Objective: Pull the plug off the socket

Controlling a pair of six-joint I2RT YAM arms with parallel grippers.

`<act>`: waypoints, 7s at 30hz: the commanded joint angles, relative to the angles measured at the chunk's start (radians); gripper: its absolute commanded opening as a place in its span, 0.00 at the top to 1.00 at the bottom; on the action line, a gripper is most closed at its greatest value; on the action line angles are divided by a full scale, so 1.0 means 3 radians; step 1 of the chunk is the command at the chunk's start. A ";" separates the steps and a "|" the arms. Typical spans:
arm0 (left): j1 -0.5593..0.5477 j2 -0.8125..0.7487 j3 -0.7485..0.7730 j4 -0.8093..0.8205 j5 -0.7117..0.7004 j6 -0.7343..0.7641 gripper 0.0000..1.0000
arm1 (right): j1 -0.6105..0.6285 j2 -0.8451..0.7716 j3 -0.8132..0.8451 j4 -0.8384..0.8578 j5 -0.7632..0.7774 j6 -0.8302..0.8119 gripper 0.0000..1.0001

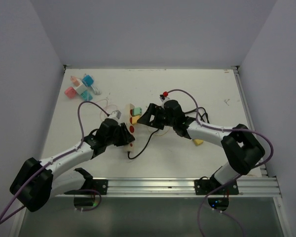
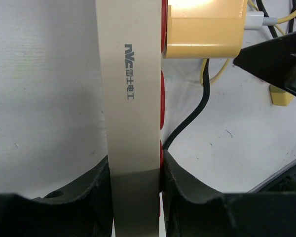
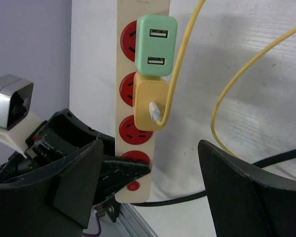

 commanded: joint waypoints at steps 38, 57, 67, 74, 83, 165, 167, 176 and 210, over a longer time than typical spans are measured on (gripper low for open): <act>-0.0007 0.0044 0.0020 0.0496 0.0158 -0.0039 0.22 | 0.0214 0.0633 0.0260 0.0587 -0.0235 -0.0024 1.00; -0.0012 0.0459 -0.0072 0.0824 0.0178 -0.0305 0.39 | 0.0265 0.0469 0.0147 0.0797 -0.0153 0.0196 1.00; -0.0033 0.0372 -0.0164 0.0757 0.0020 -0.0382 1.00 | 0.0290 0.0398 0.0091 0.0843 -0.0123 0.0257 1.00; -0.0028 0.0341 -0.0286 0.0523 -0.0190 -0.0607 1.00 | 0.0290 0.0280 0.0024 0.0787 -0.0061 0.0262 1.00; -0.0013 0.0264 -0.0373 0.0261 -0.0533 -0.0837 1.00 | 0.0249 -0.0052 -0.0052 0.0598 -0.0030 0.0201 1.00; 0.0075 -0.0006 0.0107 0.0507 0.0229 -0.0034 1.00 | -0.0426 -0.0422 0.0212 0.0081 -0.0235 -0.0116 0.08; 0.0080 -0.0042 0.0102 0.0486 0.0224 -0.0034 1.00 | -0.0308 -0.0136 0.0310 0.0198 -0.0235 -0.0040 0.09; 0.0074 -0.0104 0.0036 0.0496 0.0245 -0.0045 1.00 | 0.0034 0.0515 0.0750 0.0260 -0.0169 0.0042 0.13; 0.0074 0.0004 -0.0097 0.0517 0.0240 -0.0096 0.82 | 0.0126 0.0592 0.0653 0.0153 -0.0204 -0.0126 1.00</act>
